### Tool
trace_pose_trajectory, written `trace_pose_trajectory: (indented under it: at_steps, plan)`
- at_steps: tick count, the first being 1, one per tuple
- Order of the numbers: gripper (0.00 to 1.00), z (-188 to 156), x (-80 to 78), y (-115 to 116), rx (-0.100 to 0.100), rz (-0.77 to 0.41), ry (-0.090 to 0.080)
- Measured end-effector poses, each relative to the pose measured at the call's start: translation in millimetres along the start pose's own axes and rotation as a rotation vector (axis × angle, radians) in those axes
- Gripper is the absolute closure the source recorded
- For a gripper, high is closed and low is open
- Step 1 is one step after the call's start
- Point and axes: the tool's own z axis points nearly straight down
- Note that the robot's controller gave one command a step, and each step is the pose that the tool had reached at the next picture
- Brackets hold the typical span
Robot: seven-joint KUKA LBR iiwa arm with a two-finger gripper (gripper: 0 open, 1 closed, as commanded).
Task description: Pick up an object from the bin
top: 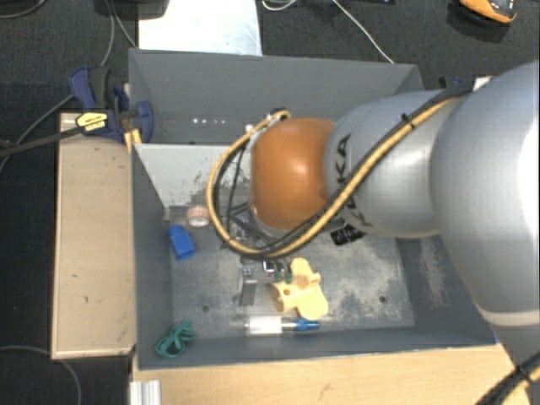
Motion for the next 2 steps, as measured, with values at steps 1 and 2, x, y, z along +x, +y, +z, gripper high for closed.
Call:
trace_pose_trajectory:
  at_steps: [1,2]
  plan:
    - [0.00,-4.7,-2.1,-1.0,-0.001,0.007,-0.008]
    - [0.00,56.0,3.9,-57.4,-0.002,-0.139,-0.009]
